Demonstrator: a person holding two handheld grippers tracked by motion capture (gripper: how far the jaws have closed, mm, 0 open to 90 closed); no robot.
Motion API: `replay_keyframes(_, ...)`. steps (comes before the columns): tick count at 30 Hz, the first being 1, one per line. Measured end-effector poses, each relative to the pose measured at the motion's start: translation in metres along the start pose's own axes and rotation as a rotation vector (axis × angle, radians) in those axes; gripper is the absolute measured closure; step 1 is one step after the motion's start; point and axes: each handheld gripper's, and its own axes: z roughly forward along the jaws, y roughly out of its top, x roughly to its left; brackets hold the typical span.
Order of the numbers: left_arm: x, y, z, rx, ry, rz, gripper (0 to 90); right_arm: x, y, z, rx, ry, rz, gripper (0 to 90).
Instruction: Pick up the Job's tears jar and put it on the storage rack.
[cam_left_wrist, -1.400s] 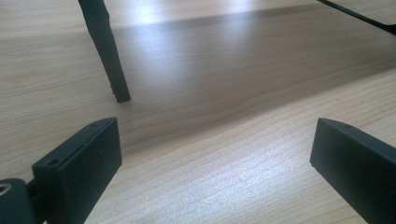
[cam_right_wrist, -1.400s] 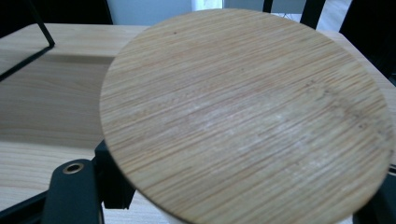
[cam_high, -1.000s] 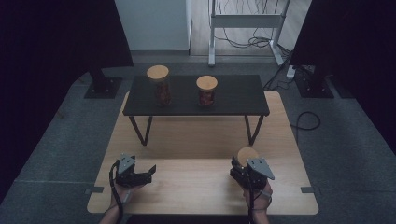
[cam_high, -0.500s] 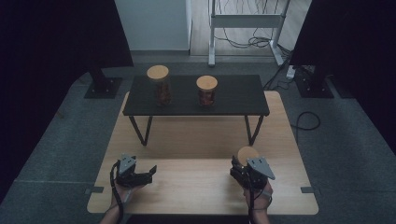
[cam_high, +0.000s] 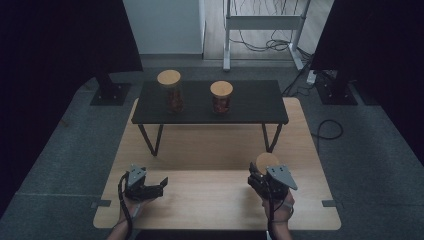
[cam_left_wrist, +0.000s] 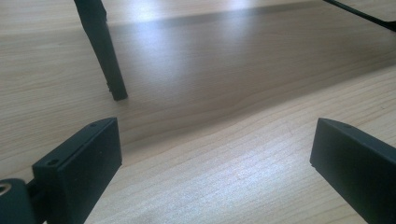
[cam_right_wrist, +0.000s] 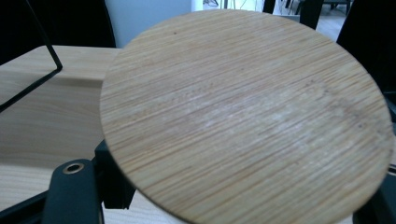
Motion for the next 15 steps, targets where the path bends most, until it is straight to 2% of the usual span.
replay_keyframes(15, 0.000, 0.000, 0.000, 0.000, 0.000, 0.000, 1.8, 0.003, 0.013, 0.003, -0.012, -0.002, -0.003, 25.0)
